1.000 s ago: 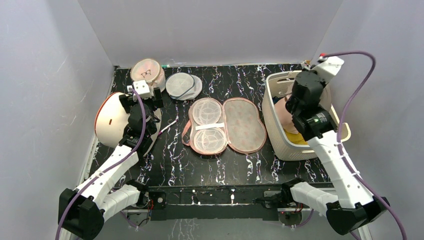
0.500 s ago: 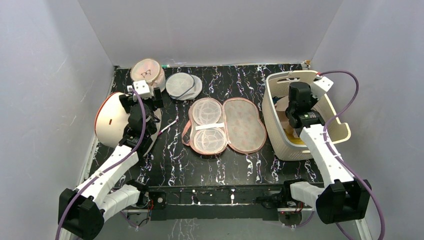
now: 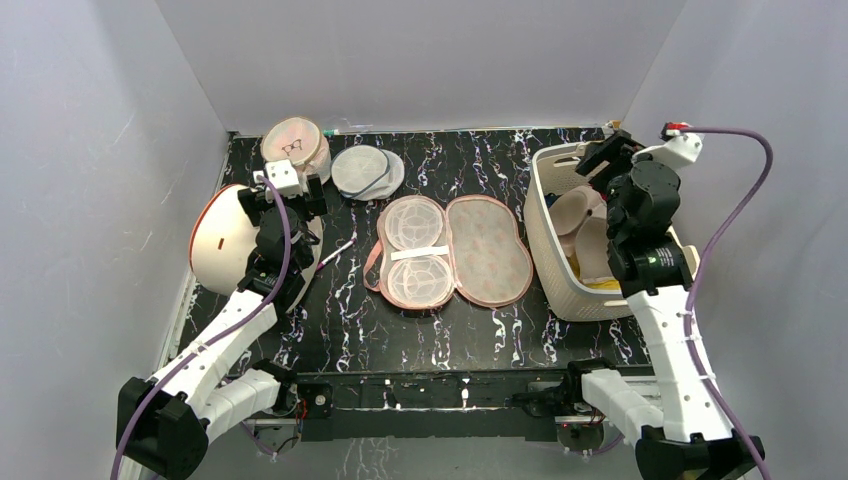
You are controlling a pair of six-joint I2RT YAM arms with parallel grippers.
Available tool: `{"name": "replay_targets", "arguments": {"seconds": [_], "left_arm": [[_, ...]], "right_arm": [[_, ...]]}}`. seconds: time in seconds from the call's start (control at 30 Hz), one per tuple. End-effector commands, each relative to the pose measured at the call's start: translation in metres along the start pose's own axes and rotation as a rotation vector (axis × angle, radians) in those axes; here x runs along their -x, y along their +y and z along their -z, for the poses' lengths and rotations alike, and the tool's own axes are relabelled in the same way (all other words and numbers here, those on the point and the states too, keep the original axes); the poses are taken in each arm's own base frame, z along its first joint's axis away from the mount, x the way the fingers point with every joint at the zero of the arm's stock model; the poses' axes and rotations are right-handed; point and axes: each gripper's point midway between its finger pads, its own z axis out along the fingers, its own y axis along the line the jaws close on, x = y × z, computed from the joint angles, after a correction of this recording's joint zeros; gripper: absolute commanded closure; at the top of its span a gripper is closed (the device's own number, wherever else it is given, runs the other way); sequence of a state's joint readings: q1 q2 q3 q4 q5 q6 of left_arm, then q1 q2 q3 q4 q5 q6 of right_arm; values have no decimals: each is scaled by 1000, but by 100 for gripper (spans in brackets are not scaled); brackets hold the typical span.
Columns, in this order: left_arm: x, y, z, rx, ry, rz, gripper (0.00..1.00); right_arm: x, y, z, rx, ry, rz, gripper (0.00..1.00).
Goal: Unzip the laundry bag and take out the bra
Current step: Place the bra in the bin, then close the laundry bag at the center of the board.
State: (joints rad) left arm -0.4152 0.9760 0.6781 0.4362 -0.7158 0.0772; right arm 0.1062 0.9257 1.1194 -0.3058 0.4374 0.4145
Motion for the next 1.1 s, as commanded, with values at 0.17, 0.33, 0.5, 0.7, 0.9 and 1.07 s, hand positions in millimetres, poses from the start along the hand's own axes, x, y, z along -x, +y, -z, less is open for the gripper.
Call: {"name": "replay_targets", "arguments": {"seconds": [0.17, 0.33, 0.5, 0.7, 0.9, 1.07], "left_arm": [[22, -1, -1, -7, -38, 51, 6], [20, -2, -2, -10, -32, 49, 6], [20, -2, -2, -9, -29, 45, 6], [22, -2, -2, -10, -34, 48, 6], [24, 0, -1, -3, -41, 51, 6], [24, 1, 0, -1, -44, 52, 6]], "right_arm": [[-105, 128, 21, 668, 354, 245, 36], [-196, 145, 39, 574, 513, 619, 36], [-232, 88, 9, 160, 578, 836, 38], [-239, 59, -10, -33, 527, 914, 43], [-274, 37, -23, -110, 592, 976, 50], [-311, 25, -28, -131, 651, 1018, 55]]}}
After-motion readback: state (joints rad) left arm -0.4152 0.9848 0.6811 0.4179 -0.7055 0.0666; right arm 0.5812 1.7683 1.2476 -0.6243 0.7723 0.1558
